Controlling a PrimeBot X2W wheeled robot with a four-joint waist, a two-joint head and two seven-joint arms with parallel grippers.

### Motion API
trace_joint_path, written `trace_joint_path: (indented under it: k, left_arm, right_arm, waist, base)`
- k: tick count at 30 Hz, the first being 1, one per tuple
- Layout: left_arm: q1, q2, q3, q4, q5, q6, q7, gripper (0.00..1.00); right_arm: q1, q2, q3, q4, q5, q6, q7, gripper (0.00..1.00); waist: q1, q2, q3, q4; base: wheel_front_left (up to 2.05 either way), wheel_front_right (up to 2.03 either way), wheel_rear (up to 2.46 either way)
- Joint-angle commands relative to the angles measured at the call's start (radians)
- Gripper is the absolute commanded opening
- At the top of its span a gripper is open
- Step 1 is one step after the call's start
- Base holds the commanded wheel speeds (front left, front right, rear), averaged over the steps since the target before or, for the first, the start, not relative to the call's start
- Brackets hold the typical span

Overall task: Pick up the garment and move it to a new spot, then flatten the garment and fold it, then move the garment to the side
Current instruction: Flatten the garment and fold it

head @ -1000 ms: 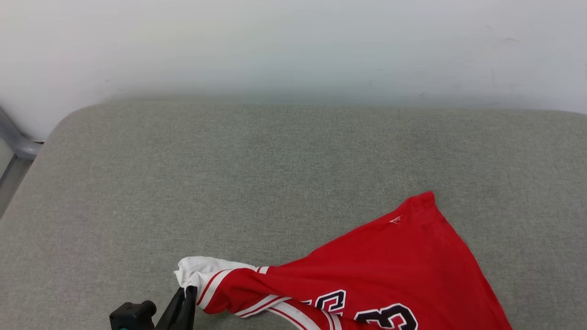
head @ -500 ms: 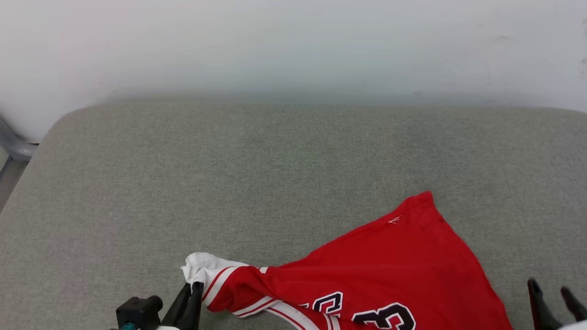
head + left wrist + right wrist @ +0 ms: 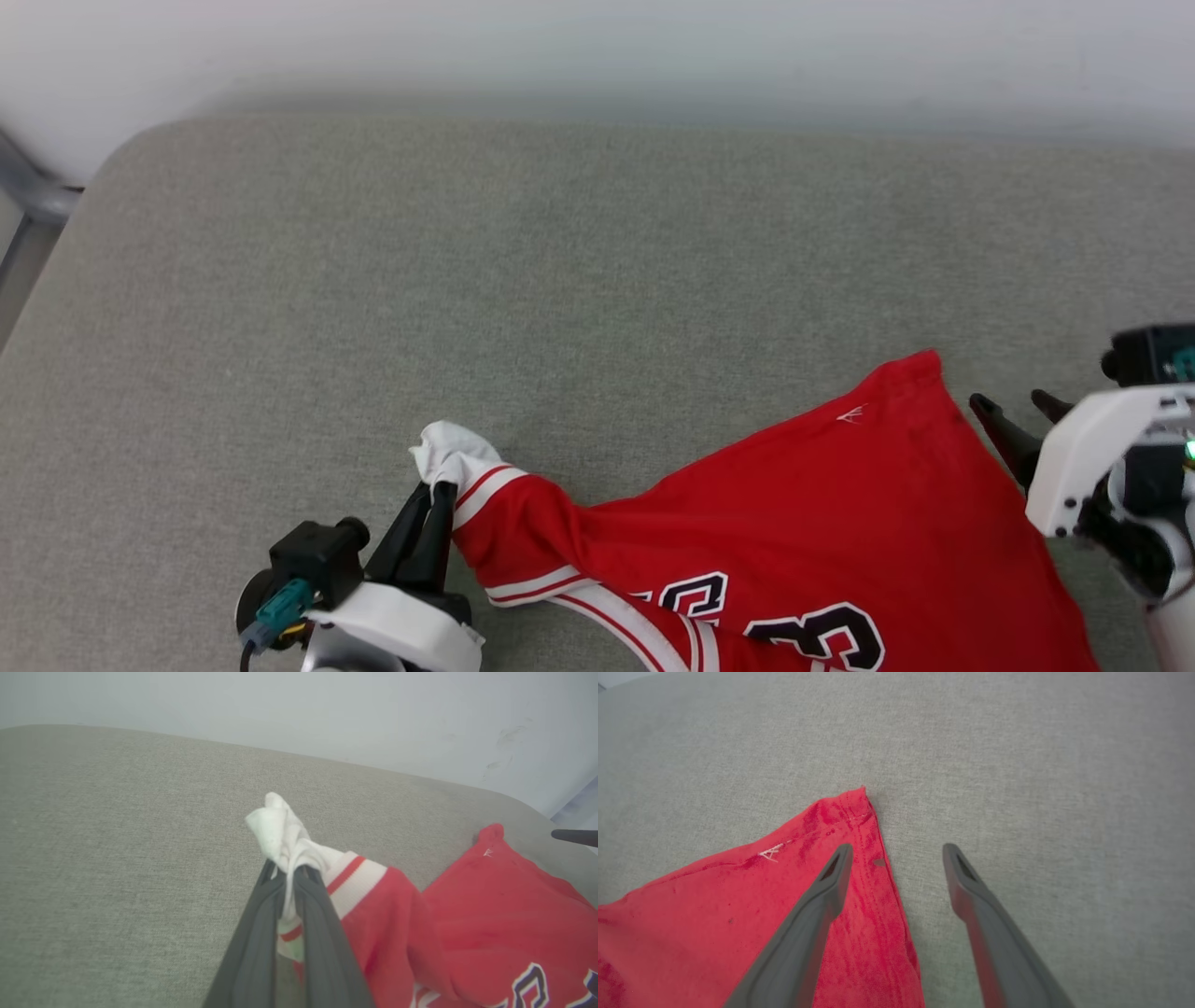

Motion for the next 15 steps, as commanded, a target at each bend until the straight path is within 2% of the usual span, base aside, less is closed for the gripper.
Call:
trace_joint_path:
  k: [1,5,6,12,15]
  left_arm:
    - [-0.026,-0.005,-0.006,0.001,0.006,-0.006,-0.007,0.00]
    - [-0.066,-0.013,-0.029,0.011,0.007,-0.008,-0.016,0.00]
    - [-0.094,-0.020,-0.043,0.019,0.006,-0.010,-0.021,0.00]
    - [-0.130,-0.035,-0.060,0.029,0.000,-0.012,-0.027,0.00]
    - [-0.135,-0.037,-0.056,0.027,-0.003,-0.013,-0.028,0.00]
  right_arm:
    - [-0.050,-0.022,0.027,0.019,0.022,0.000,0.065,1.00]
    - [-0.164,-0.070,0.122,0.043,0.044,0.000,0.228,1.00]
    - [-0.228,-0.095,0.176,0.059,0.045,0.000,0.280,1.00]
    - [-0.277,-0.119,0.284,0.141,0.075,0.000,0.334,1.00]
    - [-0.248,-0.113,0.343,0.204,0.120,0.000,0.407,1.00]
  waist:
    - [-0.0002,0.0000,0.034,0.022]
    - [-0.0002,0.0000,0.080,0.042]
    - [-0.0002,0.0000,0.107,0.057]
    - [-0.0002,0.0000,0.146,0.081]
    - [-0.0002,0.0000,0.154,0.088]
  base:
    - [0.00,0.00,0.00]
    - [0.00,0.00,0.00]
    - [0.00,0.00,0.00]
    - [0.00,0.00,0.00]
    - [0.00,0.00,0.00]
